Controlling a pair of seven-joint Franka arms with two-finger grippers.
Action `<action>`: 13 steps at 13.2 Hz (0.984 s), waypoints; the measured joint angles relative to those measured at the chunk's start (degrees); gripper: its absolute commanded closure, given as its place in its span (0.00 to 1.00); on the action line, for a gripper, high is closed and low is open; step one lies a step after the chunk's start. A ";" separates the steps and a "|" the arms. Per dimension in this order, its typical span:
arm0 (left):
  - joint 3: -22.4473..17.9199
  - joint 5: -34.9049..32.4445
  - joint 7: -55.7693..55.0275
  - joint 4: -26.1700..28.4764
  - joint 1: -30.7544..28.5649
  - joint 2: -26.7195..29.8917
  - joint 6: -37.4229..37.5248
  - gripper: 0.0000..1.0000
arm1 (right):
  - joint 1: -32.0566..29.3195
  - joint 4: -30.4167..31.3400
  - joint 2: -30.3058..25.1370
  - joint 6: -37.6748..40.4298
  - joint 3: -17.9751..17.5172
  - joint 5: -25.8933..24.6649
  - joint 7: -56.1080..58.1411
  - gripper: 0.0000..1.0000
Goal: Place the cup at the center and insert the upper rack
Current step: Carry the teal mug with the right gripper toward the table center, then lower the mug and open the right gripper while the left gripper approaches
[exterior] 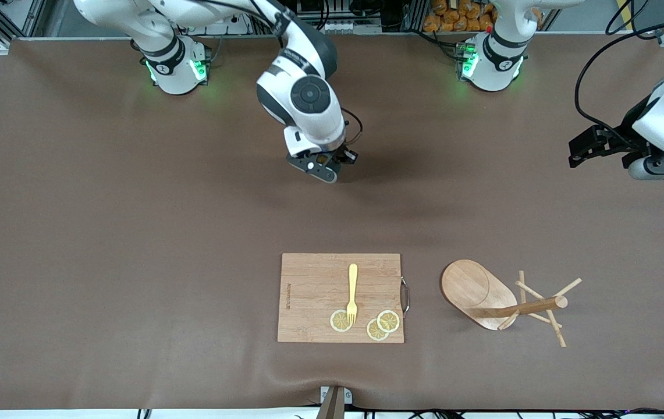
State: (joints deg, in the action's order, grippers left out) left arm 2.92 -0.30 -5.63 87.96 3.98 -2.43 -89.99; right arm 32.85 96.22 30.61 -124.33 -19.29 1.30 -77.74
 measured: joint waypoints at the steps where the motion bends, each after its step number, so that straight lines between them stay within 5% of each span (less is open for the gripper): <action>1: 0.05 0.00 0.00 0.05 0.01 -0.02 0.00 0.00 | 0.01 -0.40 1.16 -0.28 0.02 -0.58 -0.30 1.00; 13: 1.38 0.00 -0.85 0.63 0.04 0.02 -0.15 0.00 | 1.91 -3.40 6.73 -3.38 0.04 -3.69 -8.69 1.00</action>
State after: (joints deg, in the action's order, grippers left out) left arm 4.30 -0.30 -6.48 88.60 4.02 -2.41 -90.14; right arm 34.76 92.82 37.34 -127.71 -19.25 -2.39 -86.43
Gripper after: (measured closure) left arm 0.000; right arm 0.956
